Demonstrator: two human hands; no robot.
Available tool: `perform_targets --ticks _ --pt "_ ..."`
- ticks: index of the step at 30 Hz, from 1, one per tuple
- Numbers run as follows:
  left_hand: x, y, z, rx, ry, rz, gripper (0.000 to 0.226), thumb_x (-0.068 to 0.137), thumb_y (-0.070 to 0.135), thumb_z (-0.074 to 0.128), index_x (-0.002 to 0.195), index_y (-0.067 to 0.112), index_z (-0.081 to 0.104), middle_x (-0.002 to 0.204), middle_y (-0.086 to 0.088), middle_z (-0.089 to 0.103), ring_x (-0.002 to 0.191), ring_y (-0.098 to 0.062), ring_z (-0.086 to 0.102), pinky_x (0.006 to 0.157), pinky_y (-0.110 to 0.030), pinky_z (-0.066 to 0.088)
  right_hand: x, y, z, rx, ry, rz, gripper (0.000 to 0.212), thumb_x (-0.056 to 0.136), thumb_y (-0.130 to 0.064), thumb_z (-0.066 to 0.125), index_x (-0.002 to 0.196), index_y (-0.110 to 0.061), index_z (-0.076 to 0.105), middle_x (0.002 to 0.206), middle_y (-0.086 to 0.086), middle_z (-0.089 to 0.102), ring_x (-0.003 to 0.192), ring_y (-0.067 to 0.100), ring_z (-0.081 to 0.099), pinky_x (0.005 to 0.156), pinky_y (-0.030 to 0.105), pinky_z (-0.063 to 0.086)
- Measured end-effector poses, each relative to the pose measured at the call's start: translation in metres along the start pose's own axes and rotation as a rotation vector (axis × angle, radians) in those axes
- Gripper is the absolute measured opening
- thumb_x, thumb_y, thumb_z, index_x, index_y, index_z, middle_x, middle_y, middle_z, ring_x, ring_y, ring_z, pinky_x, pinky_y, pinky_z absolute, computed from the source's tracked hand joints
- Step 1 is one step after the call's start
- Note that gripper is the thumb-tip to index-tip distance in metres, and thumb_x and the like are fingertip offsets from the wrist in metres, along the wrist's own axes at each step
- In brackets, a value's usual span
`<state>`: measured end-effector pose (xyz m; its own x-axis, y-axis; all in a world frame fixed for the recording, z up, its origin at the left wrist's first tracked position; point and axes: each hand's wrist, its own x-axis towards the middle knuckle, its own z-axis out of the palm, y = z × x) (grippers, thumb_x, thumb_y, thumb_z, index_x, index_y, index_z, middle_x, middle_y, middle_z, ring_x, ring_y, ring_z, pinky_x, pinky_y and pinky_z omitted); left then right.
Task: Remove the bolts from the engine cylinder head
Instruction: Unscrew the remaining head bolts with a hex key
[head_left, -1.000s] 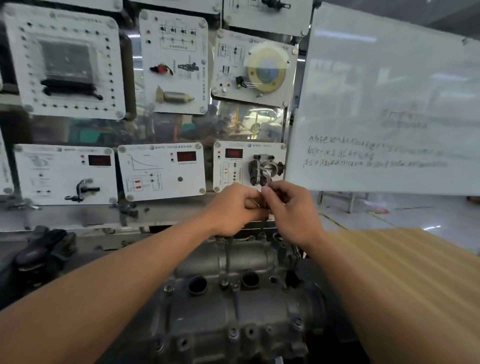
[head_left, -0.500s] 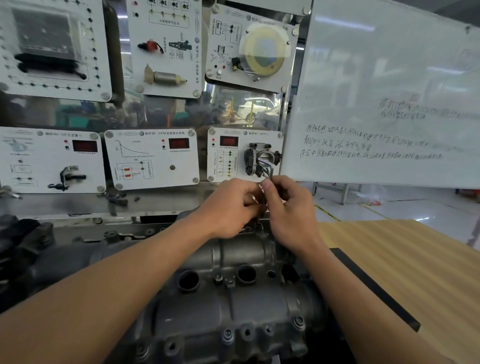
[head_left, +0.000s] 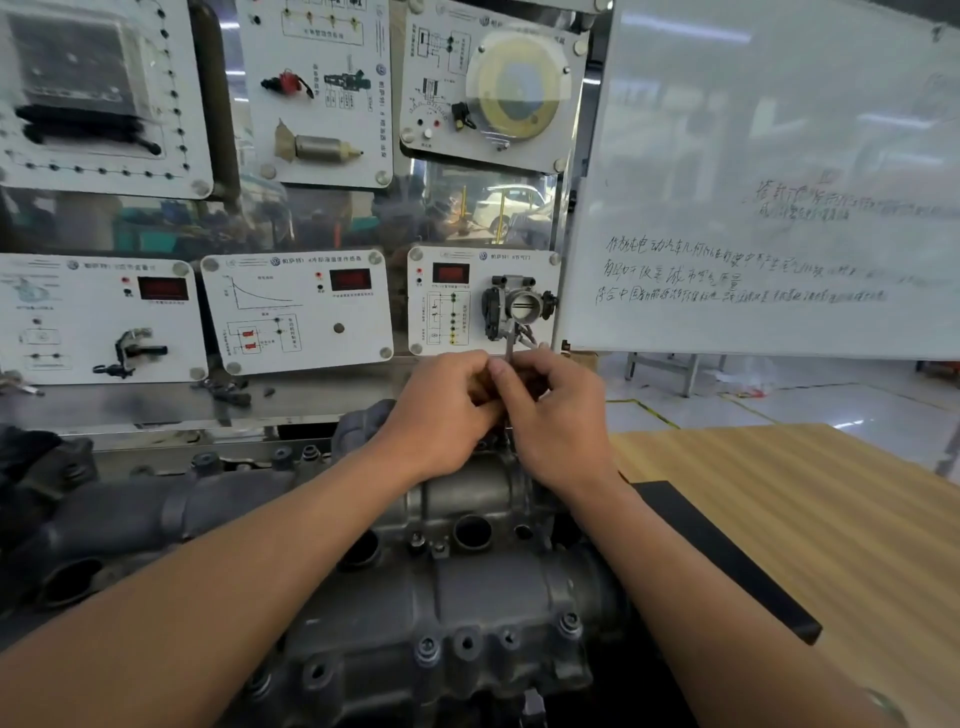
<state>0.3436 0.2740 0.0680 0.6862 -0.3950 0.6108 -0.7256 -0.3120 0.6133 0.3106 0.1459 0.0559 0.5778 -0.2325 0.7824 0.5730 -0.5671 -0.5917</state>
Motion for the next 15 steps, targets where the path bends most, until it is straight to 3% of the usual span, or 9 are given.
perform_targets --ticks 6,11,15 --pt "0.001 -0.001 0.008 0.016 0.012 -0.002 0.018 0.082 0.005 0.075 0.096 0.015 0.069 0.081 -0.001 0.072 0.077 -0.016 0.071 0.076 -0.043 0.059 0.000 0.008 -0.003 0.127 0.076 0.101 0.011 0.089 -0.018 0.073 0.085 -0.008 0.076 0.074 0.001 0.072 0.068 0.010 0.065 0.063 0.022 0.051" --pt "0.003 -0.004 0.003 -0.151 -0.121 -0.007 0.026 0.094 0.007 0.064 0.116 0.018 0.071 0.102 0.006 0.077 0.100 -0.002 0.070 0.095 -0.025 0.054 0.000 0.011 -0.004 0.143 0.003 0.069 0.020 0.097 -0.016 0.062 0.082 -0.010 0.074 0.076 0.006 0.068 0.072 0.015 0.061 0.067 0.023 0.048" --pt "0.003 -0.005 0.000 -0.194 -0.139 0.004 0.026 0.096 0.005 0.061 0.119 0.012 0.071 0.106 0.001 0.076 0.105 -0.005 0.069 0.099 -0.026 0.052 0.000 0.014 -0.003 0.095 -0.080 0.023 0.027 0.100 -0.017 0.054 0.081 -0.006 0.069 0.079 0.014 0.062 0.078 0.019 0.055 0.074 0.030 0.046"
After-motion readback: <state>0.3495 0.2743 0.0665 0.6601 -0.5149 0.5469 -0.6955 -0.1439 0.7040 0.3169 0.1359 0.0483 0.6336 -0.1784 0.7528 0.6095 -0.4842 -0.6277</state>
